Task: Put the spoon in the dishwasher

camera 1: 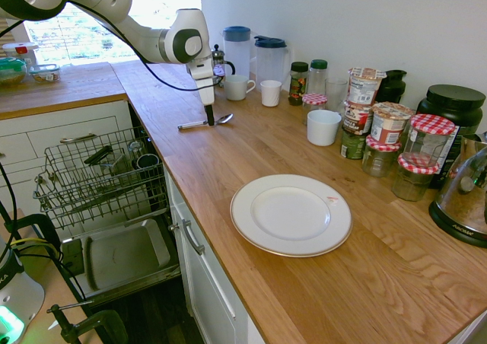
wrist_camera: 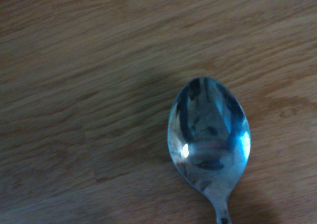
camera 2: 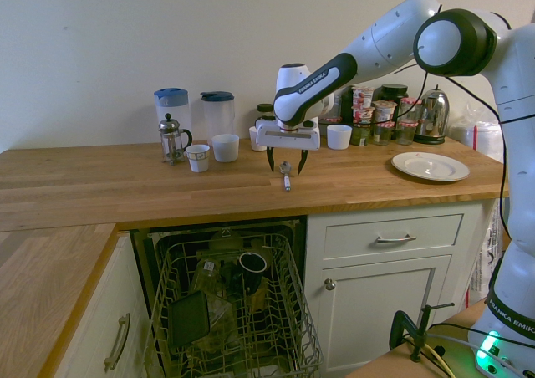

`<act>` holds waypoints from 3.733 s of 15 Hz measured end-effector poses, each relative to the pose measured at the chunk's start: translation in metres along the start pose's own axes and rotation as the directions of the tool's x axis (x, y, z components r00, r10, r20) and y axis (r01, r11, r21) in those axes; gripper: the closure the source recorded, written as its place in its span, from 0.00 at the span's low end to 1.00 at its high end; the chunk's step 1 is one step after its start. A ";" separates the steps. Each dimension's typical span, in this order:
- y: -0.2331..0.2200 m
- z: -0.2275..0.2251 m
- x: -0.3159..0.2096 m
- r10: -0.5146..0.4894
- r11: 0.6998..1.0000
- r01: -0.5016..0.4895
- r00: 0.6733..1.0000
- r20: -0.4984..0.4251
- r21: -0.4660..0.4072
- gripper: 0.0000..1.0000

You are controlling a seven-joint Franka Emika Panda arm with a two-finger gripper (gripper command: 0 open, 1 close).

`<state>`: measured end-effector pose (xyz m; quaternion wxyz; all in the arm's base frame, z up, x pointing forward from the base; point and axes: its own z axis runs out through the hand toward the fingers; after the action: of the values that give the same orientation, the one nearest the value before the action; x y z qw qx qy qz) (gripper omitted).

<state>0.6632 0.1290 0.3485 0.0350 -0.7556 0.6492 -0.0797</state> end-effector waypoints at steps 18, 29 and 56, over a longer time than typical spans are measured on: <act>0.002 0.012 0.000 0.017 1.000 -0.017 1.000 -0.004 -0.020 1.00; 0.003 0.013 0.002 0.027 0.999 -0.027 1.000 0.004 -0.033 1.00; 0.147 -0.069 -0.142 -0.126 0.991 0.126 0.992 -0.018 0.037 1.00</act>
<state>0.4880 0.2500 0.3825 0.0390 -0.7936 0.5989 -0.0998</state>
